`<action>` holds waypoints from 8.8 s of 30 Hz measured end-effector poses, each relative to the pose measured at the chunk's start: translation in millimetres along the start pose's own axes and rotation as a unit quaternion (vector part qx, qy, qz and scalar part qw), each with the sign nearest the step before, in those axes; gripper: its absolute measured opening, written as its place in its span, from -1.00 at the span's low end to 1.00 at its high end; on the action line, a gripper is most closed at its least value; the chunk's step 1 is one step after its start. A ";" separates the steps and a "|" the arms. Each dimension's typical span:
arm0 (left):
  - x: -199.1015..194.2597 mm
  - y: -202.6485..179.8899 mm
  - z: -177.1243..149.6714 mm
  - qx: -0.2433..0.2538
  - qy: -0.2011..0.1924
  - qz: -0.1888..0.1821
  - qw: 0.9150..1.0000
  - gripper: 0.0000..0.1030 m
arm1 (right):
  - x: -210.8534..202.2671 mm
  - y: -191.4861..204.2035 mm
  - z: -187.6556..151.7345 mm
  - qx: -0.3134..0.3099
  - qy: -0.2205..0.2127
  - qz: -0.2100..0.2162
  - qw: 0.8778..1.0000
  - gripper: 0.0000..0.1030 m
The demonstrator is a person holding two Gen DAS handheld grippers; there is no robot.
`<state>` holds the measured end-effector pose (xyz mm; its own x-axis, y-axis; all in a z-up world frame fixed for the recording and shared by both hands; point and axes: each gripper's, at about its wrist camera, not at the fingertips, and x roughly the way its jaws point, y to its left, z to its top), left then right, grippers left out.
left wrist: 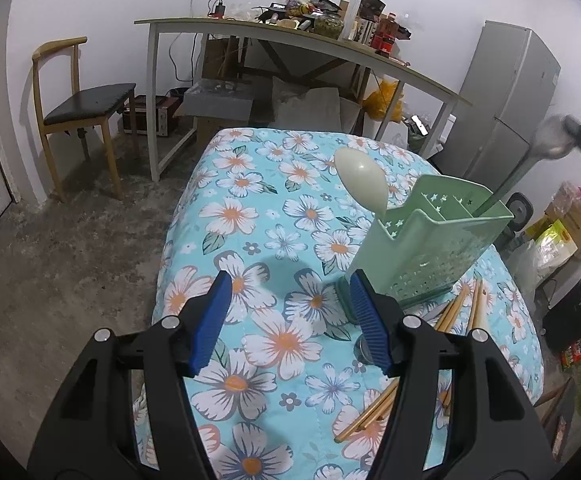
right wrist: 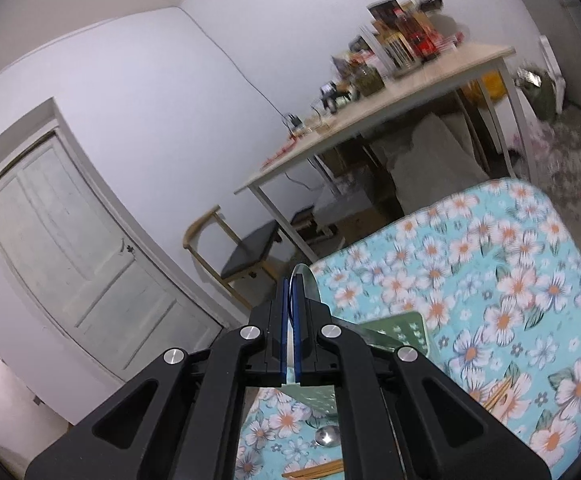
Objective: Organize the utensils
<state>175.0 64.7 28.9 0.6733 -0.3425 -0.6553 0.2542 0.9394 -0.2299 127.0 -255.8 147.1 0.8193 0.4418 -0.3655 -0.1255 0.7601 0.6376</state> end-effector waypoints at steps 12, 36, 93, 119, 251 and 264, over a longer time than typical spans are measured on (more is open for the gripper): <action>2.4 -2.4 -5.1 -0.001 0.010 -0.003 1.000 0.13 | 27.6 -57.9 -15.5 0.065 0.031 -0.046 0.996 -0.87; 37.4 -34.1 -29.6 0.001 0.080 -0.124 0.989 -0.06 | -35.7 -85.1 -139.2 0.058 0.093 -0.127 0.986 -0.13; 113.3 -38.9 -57.7 -0.091 0.186 -0.123 0.971 -0.81 | -12.1 -164.8 -198.3 0.261 0.125 -0.072 0.955 -0.63; -30.8 -71.0 -18.4 0.082 0.006 -0.087 0.993 -0.97 | -75.6 -134.2 -170.1 0.207 0.050 -0.098 0.972 -0.92; -15.7 -32.4 -2.3 0.063 -0.015 -0.012 0.998 0.35 | 65.3 -155.9 -110.3 0.634 -0.011 0.272 0.724 0.33; -5.3 -39.9 -22.2 0.077 0.014 -0.046 0.996 0.47 | 7.9 -165.5 -165.4 0.504 0.083 0.128 0.850 0.40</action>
<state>145.9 29.3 25.6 0.6223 -0.4251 -0.6573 0.4196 0.8900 -0.1783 61.6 -299.3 -73.5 0.7363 0.6564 -0.1645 0.3239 -0.1284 0.9374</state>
